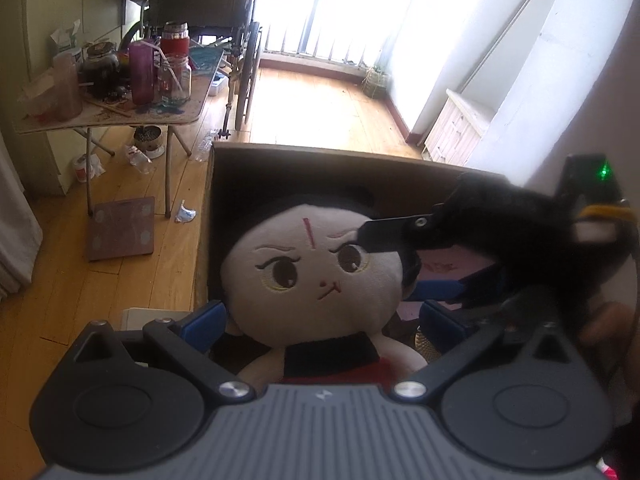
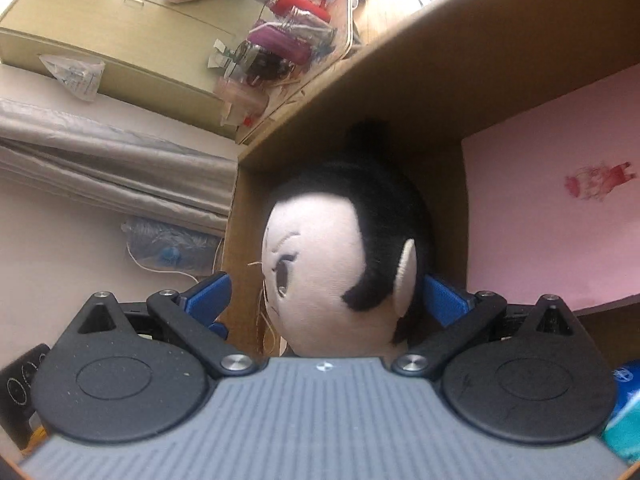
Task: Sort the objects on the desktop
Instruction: 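Carry the plush doll over the box and lower it inside, then open the right gripper to release the doll beside the gold jar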
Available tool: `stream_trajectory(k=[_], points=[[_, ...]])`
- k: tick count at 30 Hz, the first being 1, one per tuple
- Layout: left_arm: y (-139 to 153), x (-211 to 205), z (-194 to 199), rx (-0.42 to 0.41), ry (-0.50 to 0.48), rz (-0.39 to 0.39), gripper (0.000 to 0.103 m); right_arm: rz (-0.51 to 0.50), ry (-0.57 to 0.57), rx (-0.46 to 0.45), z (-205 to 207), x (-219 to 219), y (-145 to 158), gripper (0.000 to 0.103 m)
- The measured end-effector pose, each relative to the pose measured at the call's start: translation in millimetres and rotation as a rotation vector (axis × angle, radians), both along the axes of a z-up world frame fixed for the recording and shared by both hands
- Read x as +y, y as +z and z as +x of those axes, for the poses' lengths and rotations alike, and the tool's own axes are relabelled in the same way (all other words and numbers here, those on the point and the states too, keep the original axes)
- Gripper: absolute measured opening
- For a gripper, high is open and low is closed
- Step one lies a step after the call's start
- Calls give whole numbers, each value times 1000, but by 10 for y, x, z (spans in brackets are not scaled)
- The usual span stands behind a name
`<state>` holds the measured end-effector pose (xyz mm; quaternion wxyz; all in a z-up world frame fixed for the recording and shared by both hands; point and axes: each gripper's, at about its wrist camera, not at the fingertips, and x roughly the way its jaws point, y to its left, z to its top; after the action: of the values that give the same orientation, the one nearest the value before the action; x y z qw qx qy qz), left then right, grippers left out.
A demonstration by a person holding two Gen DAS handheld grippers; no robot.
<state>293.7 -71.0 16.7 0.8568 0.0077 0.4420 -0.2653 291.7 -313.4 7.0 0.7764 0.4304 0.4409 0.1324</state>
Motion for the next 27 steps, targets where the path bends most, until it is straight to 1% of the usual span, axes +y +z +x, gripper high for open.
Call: stream_trajectory(k=[4,6,9,12,16,19,22,24,27], points=[[75,82,-76,-13,7,-14,103,-21,-49,-18,-95,-121,130,102],[116,116,-93,-18,11,-21,103,-15,-80,-23,-156,-202,154,102],[190,159,-194,-29,16,-37,103,3,-95,-14,-193,-243,123,102],[279,208,-333,-39,23,-45,103,10,-104,-4,-198,-205,147,102],[475,279,-617,-83,24,-51,103,-3,-115,-55,-401,-147,348,102],[615,354,-864,-135,5,-64,103,-81,-127,-111,-746,-104,597,102],[725,399,-1130,-188,0,-62,103,-244,-128,-185,-1220,3,892,102],[777,423,-1308,-217,-2,-69,103,-336,-133,-227,-1532,69,1037,102],[819,436,-1538,-231,2,-90,103,-457,-151,-279,-2011,153,1188,102]])
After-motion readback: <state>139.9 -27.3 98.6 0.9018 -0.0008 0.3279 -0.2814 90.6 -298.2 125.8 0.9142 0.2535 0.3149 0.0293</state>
